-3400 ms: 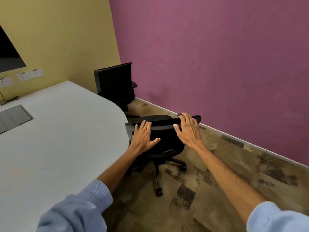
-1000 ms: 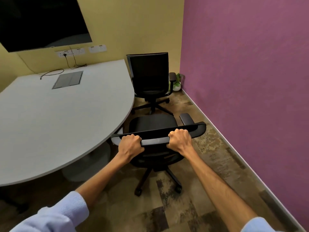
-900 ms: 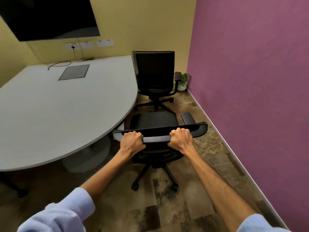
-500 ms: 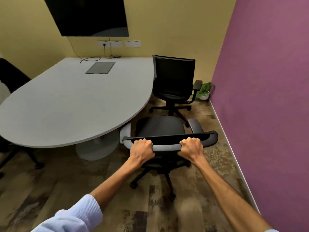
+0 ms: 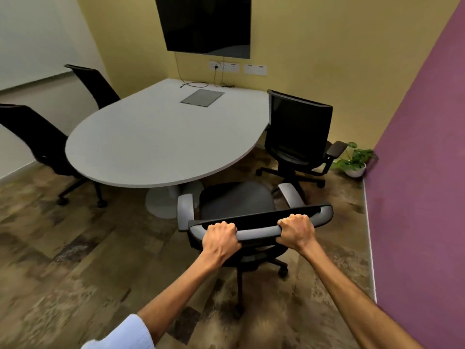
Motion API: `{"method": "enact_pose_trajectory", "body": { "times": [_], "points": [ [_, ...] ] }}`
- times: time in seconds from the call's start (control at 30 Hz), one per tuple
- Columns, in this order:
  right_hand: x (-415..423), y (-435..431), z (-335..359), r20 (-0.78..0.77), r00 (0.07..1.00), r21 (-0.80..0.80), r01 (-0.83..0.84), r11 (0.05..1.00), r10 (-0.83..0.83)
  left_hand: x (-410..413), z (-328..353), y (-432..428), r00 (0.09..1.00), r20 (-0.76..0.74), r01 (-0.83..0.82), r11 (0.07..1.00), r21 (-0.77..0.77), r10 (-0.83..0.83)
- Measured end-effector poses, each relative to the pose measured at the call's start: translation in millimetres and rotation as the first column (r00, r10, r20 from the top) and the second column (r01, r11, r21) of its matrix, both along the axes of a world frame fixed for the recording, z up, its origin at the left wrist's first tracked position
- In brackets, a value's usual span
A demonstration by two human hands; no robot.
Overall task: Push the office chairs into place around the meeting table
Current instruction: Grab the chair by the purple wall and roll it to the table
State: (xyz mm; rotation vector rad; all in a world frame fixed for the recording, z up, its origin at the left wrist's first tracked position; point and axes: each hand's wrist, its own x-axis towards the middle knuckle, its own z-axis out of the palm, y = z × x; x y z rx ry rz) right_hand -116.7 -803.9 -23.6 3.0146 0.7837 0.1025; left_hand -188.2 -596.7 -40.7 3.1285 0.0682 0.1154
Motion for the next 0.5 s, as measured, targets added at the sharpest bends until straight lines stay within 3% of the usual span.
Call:
{"method": "enact_pose_trajectory", "body": {
  "times": [0.13, 0.5],
  "points": [
    [38, -33, 8, 0.024, 0.997, 0.012, -0.07, 0.997, 0.069, 14, 14, -40, 0.997, -0.002, -0.077, 0.997, 0.023, 0.077],
    [91, -28, -5, 0.03, 0.979, 0.014, -0.201, 0.98, 0.2, 44, 16, -48, 0.985, -0.04, -0.166, 0.985, 0.041, 0.168]
  ]
}}
